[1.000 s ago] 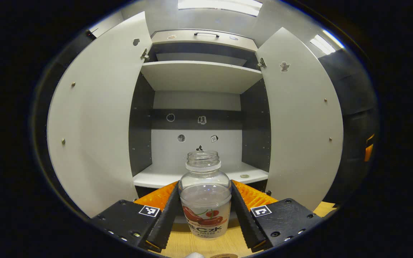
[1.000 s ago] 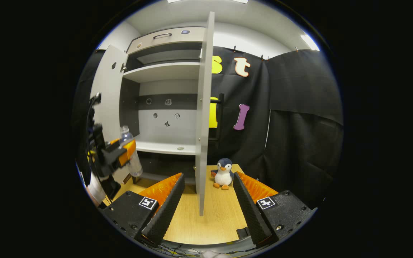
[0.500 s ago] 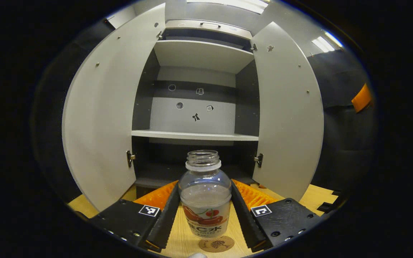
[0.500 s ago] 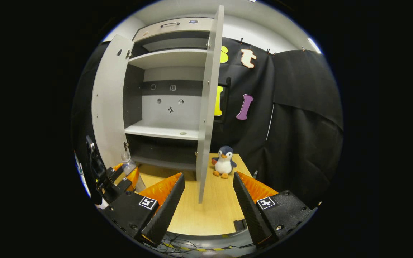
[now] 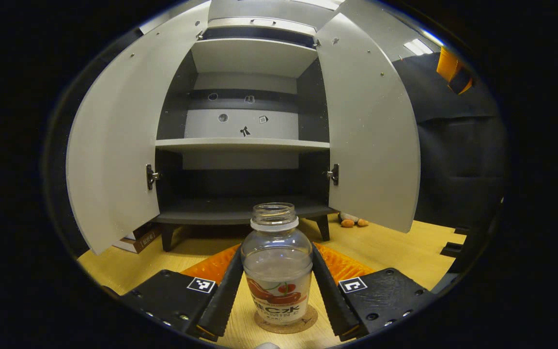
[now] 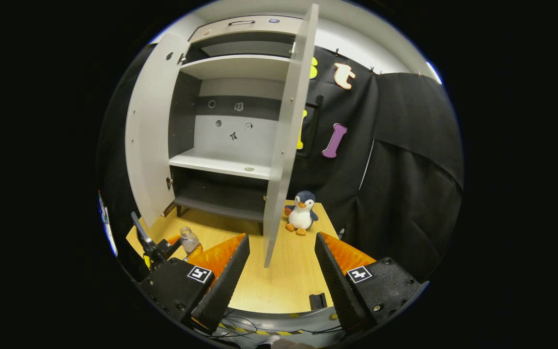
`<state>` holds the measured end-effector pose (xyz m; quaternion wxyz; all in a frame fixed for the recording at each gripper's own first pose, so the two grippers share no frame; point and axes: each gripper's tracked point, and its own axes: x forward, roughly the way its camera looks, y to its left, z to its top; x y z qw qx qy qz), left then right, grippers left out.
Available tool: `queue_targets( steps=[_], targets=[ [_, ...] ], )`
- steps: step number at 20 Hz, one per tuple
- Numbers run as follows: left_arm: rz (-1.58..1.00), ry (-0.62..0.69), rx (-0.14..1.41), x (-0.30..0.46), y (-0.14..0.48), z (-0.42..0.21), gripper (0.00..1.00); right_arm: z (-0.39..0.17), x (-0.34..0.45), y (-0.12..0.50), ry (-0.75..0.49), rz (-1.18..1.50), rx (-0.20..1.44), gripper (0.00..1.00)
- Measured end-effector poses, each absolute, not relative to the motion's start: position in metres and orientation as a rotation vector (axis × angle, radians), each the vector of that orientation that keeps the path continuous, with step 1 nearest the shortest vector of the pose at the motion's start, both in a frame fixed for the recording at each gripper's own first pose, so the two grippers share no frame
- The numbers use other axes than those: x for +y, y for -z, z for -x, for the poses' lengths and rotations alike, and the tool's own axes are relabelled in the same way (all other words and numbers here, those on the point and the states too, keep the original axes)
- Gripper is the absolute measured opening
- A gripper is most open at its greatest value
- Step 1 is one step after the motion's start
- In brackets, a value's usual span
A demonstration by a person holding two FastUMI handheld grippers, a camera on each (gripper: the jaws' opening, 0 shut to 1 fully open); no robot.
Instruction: Grasp the bottle in the cabinet with the left hand and place it on the coaster, then close the right door with the right hand and the left door with the left hand.
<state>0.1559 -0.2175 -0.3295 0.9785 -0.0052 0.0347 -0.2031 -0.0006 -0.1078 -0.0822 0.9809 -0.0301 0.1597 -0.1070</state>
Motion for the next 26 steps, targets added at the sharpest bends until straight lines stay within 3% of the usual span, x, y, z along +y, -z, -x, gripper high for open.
queue_targets(
  steps=[9, 13, 16, 22, 26],
  targets=[
    [0.038, 0.424, 0.044, -0.216, 0.326, -0.160, 0.81, -0.002, -0.101, 0.079, 0.201, 0.061, 0.324, 0.84],
    [0.020, 0.440, 0.030, -0.219, 0.313, -0.161, 0.97, 0.002, -0.100, 0.075, 0.203, 0.058, 0.306, 0.83],
    [0.010, 0.456, 0.004, -0.224, 0.292, -0.158, 0.97, 0.007, -0.103, 0.070, 0.212, 0.041, 0.289, 0.84],
    [0.014, 0.465, -0.034, -0.223, 0.211, -0.152, 0.97, 0.018, -0.104, 0.051, 0.220, -0.002, 0.213, 0.84],
    [0.023, 0.478, -0.113, -0.205, 0.121, -0.139, 0.96, 0.024, -0.104, 0.034, 0.225, -0.028, 0.134, 0.83]
  ],
)
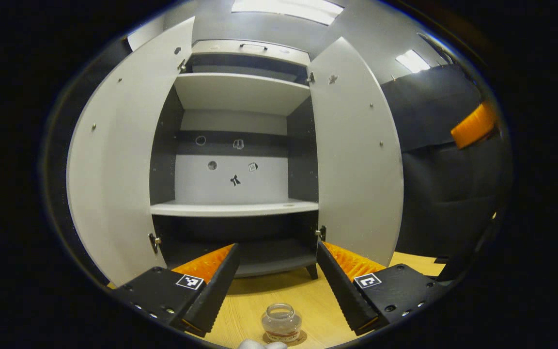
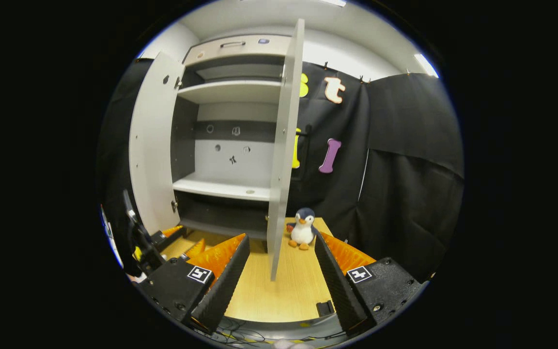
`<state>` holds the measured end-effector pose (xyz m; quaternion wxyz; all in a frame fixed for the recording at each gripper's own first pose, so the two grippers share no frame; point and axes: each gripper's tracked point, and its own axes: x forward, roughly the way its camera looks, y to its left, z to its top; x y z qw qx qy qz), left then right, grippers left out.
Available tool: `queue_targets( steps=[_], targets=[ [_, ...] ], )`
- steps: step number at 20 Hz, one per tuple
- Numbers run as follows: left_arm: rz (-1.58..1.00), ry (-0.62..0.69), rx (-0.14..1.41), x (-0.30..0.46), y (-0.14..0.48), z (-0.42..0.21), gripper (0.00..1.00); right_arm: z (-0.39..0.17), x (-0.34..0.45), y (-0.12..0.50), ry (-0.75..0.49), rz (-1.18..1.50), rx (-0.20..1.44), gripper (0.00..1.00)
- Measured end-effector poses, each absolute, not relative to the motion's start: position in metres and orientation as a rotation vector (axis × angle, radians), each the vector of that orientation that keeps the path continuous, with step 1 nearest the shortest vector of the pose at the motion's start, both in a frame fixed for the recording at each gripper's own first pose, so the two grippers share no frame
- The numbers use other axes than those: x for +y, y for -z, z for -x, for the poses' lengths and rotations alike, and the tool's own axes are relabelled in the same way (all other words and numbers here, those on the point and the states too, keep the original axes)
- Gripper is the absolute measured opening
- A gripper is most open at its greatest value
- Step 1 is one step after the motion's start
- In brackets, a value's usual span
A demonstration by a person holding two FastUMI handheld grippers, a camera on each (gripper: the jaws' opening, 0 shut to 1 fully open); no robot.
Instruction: Grasp the bottle in the cabinet with the left hand and place it on the coaster, then close the right door with the right hand and the left door with the left hand.
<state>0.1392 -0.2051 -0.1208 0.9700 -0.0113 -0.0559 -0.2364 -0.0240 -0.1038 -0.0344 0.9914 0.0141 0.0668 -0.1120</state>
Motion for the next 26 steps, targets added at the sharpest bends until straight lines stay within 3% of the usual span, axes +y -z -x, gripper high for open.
queue_targets(
  steps=[9, 17, 26],
  targets=[
    [0.067, 0.327, -0.134, -0.094, -0.002, -0.081, 0.96, 0.025, -0.114, 0.013, 0.229, -0.087, 0.012, 0.83],
    [-0.011, 0.063, -0.001, -0.005, -0.001, -0.042, 0.95, -0.010, -0.176, -0.007, 0.248, -0.095, -0.034, 0.83],
    [-0.038, -0.052, 0.009, -0.027, -0.017, -0.017, 0.95, -0.104, -0.244, -0.049, 0.164, -0.160, -0.060, 0.82]
  ],
)
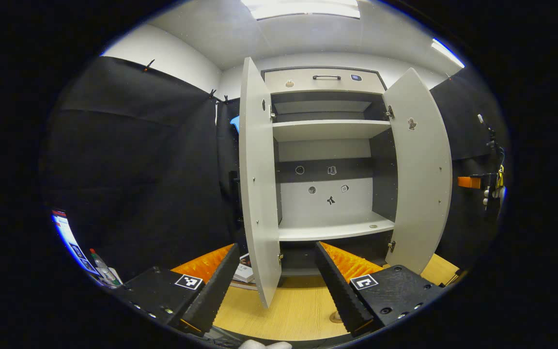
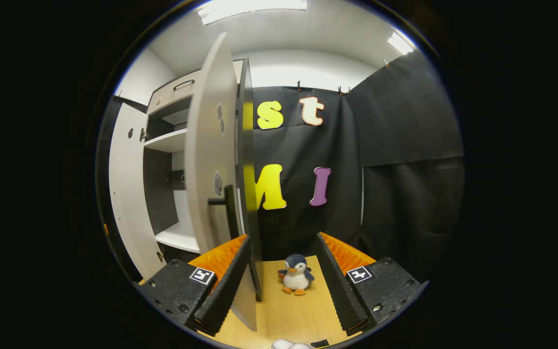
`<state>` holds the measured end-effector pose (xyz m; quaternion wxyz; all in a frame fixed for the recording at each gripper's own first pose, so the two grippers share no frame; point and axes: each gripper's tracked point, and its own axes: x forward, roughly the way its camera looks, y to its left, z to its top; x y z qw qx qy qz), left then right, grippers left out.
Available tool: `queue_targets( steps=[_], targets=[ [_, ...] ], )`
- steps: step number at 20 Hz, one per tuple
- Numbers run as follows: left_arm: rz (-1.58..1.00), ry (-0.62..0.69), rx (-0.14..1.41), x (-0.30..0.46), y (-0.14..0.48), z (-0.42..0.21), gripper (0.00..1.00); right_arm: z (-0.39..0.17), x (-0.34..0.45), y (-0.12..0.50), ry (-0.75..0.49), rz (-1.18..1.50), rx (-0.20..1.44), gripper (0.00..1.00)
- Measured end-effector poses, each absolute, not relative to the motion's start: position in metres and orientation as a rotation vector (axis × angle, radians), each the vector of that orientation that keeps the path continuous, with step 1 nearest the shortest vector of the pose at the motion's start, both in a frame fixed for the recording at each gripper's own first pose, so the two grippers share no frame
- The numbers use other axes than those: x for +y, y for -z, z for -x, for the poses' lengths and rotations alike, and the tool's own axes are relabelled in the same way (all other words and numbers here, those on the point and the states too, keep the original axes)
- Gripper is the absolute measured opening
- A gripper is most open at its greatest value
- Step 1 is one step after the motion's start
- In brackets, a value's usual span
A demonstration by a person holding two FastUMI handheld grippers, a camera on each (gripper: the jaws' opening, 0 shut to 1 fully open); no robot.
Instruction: Grasp the bottle in the cabinet with the left hand and place it on the coaster, then close the right door with the right hand and the left door with the left hand.
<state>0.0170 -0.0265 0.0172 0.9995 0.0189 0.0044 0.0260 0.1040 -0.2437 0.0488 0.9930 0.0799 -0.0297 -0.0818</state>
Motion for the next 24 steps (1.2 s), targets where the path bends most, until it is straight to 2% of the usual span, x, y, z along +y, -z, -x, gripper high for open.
queue_targets(
  steps=[4, 9, 11, 18, 24],
  targets=[
    [-0.059, -0.098, 0.006, -0.044, -0.024, -0.015, 0.96, -0.133, -0.236, -0.049, 0.056, -0.147, -0.042, 0.81],
    [-0.037, -0.136, 0.013, -0.062, -0.024, -0.012, 0.96, -0.138, -0.214, -0.056, -0.064, -0.075, -0.029, 0.80],
    [-0.036, -0.156, 0.017, -0.065, -0.022, -0.011, 0.96, -0.140, -0.182, -0.054, -0.167, -0.104, -0.013, 0.80],
    [-0.048, -0.218, 0.015, -0.057, -0.027, -0.001, 0.96, -0.167, -0.087, -0.055, -0.338, -0.105, -0.008, 0.81],
    [-0.039, -0.204, 0.007, -0.028, -0.025, -0.004, 0.96, -0.157, -0.081, -0.066, -0.276, -0.098, -0.055, 0.81]
  ],
)
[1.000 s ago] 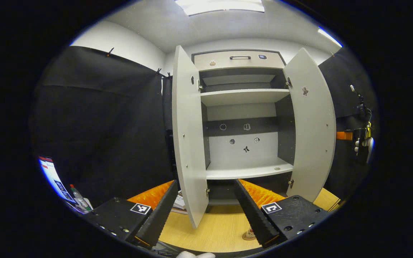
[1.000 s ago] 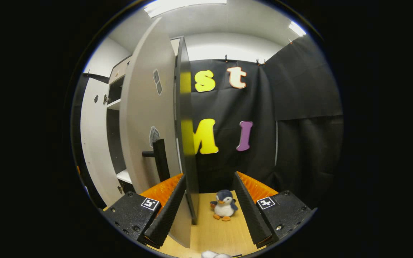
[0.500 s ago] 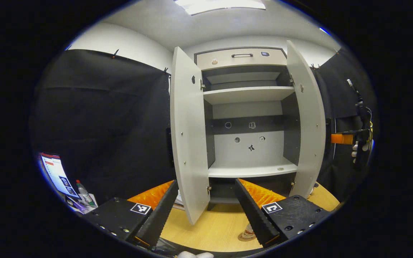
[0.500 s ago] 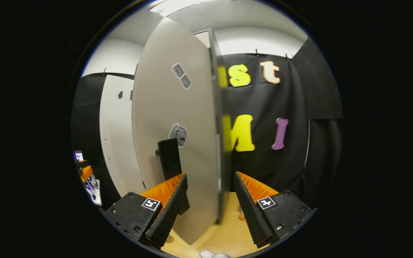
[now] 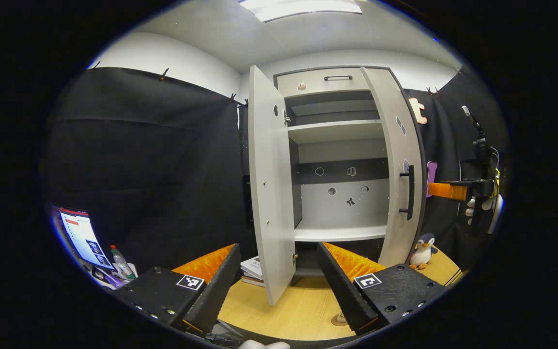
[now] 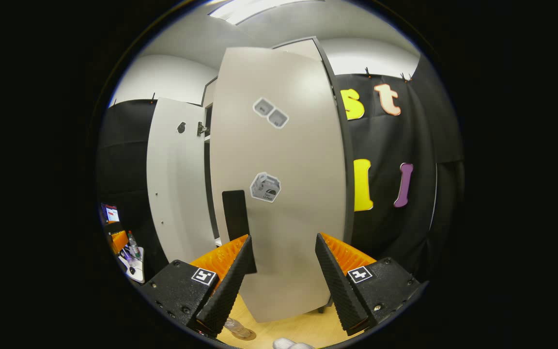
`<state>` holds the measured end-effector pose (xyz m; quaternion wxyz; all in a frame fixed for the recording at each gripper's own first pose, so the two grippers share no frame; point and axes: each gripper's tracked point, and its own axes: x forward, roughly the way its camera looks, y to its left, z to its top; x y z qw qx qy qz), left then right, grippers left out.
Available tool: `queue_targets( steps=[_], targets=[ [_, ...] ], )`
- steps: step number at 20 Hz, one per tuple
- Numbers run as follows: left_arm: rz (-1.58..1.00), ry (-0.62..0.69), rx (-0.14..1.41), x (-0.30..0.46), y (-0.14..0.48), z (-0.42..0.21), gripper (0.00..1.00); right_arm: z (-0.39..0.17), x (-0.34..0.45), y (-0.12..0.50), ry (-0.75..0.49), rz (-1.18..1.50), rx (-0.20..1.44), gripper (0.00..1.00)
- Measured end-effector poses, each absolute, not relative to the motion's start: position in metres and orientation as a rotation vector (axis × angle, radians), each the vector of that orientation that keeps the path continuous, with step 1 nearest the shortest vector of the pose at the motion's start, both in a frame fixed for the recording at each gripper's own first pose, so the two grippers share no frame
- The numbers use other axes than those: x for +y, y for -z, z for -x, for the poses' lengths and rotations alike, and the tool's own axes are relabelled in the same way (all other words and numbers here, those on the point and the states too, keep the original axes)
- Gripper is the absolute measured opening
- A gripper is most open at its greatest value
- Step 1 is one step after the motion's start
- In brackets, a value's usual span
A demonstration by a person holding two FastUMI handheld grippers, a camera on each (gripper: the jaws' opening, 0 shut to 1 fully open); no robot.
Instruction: Grasp the bottle in the cabinet with the left hand and place it on the coaster, then close the right door with the right hand and the left door with the left hand.
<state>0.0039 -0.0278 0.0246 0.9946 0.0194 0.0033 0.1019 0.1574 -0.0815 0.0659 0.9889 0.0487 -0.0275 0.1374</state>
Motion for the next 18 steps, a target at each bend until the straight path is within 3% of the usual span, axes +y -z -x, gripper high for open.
queue_targets(
  steps=[8, 18],
  targets=[
    [-0.007, -0.131, -0.008, 0.044, -0.023, -0.041, 0.96, -0.109, -0.071, -0.049, -0.173, -0.081, -0.014, 0.81],
    [-0.041, -0.115, -0.037, 0.166, -0.030, -0.151, 0.96, -0.024, -0.044, -0.010, -0.014, -0.036, 0.064, 0.81]
  ],
)
